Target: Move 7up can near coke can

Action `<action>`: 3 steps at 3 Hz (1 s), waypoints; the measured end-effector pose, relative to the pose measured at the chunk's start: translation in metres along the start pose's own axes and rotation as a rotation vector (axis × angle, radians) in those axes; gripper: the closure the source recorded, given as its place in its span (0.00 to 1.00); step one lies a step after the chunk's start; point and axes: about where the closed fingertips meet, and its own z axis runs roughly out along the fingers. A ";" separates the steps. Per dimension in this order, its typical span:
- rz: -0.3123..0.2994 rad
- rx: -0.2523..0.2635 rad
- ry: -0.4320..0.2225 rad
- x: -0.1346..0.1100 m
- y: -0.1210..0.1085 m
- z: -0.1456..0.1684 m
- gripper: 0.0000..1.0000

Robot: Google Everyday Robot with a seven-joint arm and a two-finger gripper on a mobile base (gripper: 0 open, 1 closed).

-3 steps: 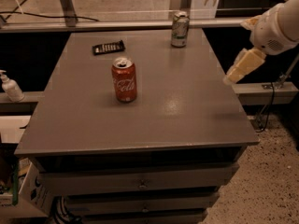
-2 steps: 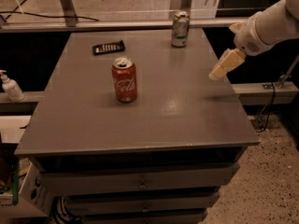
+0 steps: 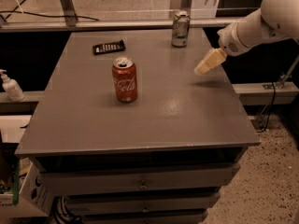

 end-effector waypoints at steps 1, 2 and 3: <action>0.055 0.005 -0.049 -0.001 -0.011 0.019 0.00; 0.139 0.011 -0.130 -0.009 -0.032 0.037 0.00; 0.218 0.019 -0.234 -0.029 -0.057 0.051 0.00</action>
Offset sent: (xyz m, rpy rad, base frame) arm 0.0911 -0.0037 0.0061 0.3347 -0.0635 -0.1333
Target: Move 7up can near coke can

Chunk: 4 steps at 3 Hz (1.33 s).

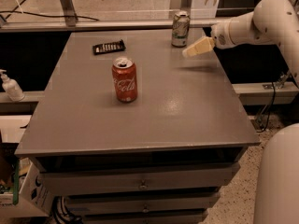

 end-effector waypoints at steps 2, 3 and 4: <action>0.126 -0.022 -0.152 -0.041 -0.003 0.051 0.00; 0.152 0.013 -0.209 -0.051 0.000 0.078 0.00; 0.161 0.084 -0.262 -0.058 -0.002 0.096 0.00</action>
Offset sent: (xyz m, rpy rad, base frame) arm 0.0672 0.0739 0.0000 0.2876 -0.0321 -0.0669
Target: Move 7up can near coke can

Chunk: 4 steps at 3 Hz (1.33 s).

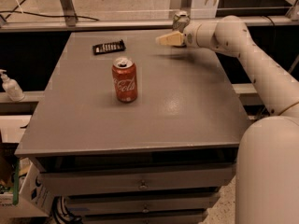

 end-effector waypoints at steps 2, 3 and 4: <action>-0.050 0.104 -0.091 -0.015 -0.009 0.007 0.41; -0.052 0.116 -0.088 -0.015 -0.013 -0.011 0.64; -0.021 0.056 -0.076 -0.020 -0.003 -0.042 0.88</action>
Offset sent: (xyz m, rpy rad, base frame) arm 0.0127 -0.0152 0.0250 -0.0240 -0.1804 -0.1314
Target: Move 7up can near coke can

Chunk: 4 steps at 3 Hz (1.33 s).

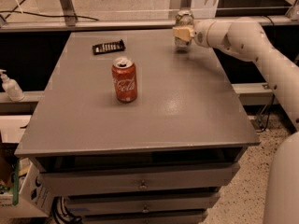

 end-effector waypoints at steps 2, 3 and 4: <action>0.059 -0.290 0.060 0.006 0.062 -0.089 1.00; 0.077 -0.478 0.084 0.012 0.119 -0.133 1.00; 0.082 -0.654 0.084 0.017 0.182 -0.167 1.00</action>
Offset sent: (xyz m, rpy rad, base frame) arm -0.2106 0.0102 0.0009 0.0557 0.2619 0.5422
